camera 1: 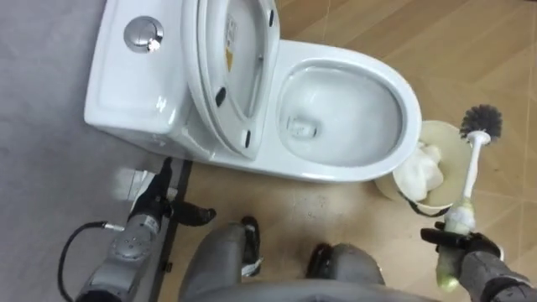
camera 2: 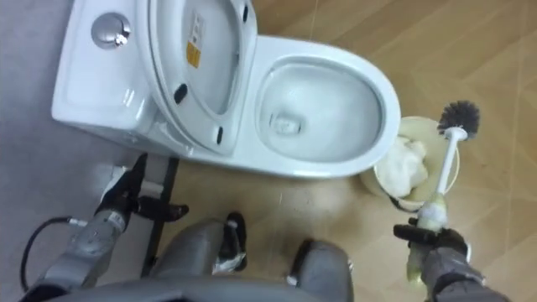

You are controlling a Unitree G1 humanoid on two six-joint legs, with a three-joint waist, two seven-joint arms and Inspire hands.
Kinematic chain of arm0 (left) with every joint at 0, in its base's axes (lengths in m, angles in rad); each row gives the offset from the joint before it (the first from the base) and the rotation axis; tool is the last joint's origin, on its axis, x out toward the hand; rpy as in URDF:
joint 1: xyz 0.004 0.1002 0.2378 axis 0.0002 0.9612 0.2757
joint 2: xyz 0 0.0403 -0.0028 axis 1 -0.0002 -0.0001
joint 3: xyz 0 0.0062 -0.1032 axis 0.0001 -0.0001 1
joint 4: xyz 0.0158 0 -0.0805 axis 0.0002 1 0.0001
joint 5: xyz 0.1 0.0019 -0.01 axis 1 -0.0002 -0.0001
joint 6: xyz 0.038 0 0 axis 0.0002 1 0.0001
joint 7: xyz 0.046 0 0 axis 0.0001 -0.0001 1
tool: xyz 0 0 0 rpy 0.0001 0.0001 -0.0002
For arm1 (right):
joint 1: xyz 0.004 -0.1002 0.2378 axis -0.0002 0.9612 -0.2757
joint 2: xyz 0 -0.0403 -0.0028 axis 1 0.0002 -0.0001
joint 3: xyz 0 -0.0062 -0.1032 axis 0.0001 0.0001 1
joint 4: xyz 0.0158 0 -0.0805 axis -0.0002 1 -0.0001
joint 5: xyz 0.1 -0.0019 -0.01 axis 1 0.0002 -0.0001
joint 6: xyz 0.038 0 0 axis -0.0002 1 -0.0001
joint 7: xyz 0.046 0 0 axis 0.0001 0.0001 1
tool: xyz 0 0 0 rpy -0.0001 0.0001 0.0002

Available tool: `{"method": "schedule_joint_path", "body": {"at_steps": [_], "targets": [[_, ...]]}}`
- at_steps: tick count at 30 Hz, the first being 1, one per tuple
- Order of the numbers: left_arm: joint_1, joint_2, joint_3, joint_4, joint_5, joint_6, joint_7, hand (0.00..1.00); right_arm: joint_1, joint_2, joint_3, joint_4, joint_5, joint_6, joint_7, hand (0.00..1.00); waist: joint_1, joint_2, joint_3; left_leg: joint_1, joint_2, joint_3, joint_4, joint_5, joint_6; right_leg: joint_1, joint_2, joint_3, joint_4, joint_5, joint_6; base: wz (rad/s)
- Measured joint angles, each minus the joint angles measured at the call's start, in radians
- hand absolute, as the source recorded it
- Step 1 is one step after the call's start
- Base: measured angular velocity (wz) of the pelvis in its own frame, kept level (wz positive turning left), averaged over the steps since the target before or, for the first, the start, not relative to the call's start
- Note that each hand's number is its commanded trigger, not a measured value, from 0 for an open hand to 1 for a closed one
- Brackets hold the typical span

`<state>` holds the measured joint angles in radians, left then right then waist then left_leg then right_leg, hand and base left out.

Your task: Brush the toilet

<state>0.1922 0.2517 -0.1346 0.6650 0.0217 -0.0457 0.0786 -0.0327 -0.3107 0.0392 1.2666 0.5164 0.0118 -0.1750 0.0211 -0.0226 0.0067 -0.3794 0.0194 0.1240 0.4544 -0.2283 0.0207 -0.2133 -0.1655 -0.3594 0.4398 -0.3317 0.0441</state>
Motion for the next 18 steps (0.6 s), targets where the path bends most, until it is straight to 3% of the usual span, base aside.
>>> {"method": "schedule_joint_path", "body": {"at_steps": [6,11,15,18], "targets": [[0.083,-0.005,0.028,-0.014,0.01,-0.003,0.0,0.0,0.08,0.004,-0.01,-0.106,-0.077,0.002,-0.017,1.0,0.011,-0.023,-0.0008,0.124,-0.011,-0.021,-0.074,0.002,-0.003,0.162,0.029,-0.026,-0.161,0.052,0.017,0.07],[0.162,-0.013,0.106,-0.03,-0.012,-0.005,0.0,0.0,0.105,0.01,-0.01,-0.188,-0.157,0.004,-0.023,1.0,0.017,-0.053,-0.0022,0.215,-0.019,-0.025,-0.113,0.002,-0.004,0.263,0.035,-0.059,-0.218,0.072,0.024,0.03],[0.224,-0.022,0.177,-0.019,-0.031,-0.003,0.0,0.0,0.127,0.013,-0.011,-0.281,-0.301,0.012,-0.042,1.0,0.027,-0.057,-0.0033,0.244,-0.018,-0.037,-0.118,0.002,-0.004,0.3,0.045,-0.061,-0.241,0.087,0.024,0.02],[0.266,-0.031,0.206,-0.015,-0.03,0.003,0.0,0.0,0.144,0.014,-0.01,-0.306,-0.381,0.013,-0.043,1.0,0.06,-0.056,-0.003,0.26,-0.019,-0.045,-0.118,0.001,-0.004,0.318,0.044,-0.063,-0.242,0.088,0.024,0.01]]}}
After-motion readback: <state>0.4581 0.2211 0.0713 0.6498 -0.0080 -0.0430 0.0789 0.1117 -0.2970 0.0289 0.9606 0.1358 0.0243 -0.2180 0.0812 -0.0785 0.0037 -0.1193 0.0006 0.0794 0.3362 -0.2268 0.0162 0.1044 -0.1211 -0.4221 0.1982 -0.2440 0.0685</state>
